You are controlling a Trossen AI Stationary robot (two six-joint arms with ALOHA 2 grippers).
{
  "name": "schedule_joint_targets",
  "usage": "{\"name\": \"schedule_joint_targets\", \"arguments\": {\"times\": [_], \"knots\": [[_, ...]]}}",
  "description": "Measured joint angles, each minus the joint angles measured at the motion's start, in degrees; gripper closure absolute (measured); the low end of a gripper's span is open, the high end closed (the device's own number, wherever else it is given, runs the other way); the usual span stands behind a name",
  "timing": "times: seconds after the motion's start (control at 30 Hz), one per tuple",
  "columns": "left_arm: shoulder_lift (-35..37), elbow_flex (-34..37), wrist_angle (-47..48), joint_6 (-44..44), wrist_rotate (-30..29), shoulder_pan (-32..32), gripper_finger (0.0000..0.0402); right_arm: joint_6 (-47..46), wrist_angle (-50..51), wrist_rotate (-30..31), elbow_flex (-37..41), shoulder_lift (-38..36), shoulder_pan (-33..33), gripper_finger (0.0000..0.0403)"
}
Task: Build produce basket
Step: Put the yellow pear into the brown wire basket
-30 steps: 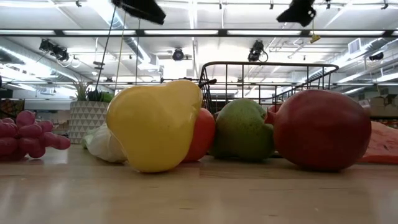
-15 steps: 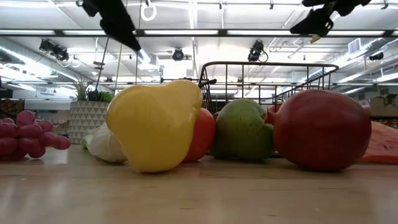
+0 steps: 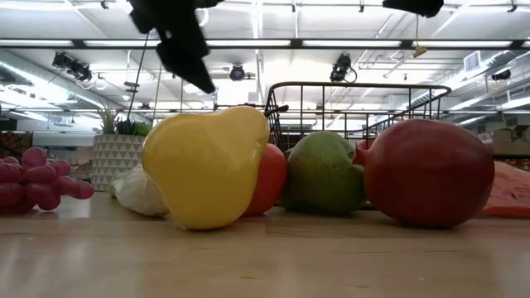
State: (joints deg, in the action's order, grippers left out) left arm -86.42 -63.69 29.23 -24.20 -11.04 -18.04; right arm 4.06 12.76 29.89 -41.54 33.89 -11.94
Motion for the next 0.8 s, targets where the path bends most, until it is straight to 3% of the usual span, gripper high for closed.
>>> {"name": "schedule_joint_targets", "arguments": {"times": [0.43,0.8], "knots": [[-14.36,-18.43,5.94,-2.71,-1.34,-2.33,0.0005,-0.4,1.73,2.03,-0.02,-0.97,0.11,0.001],[-23.62,-33.95,18.16,-8.45,-2.41,-2.52,0.0006,-3.14,11.6,0.95,-0.02,-6.23,-0.42,0.001]]}}
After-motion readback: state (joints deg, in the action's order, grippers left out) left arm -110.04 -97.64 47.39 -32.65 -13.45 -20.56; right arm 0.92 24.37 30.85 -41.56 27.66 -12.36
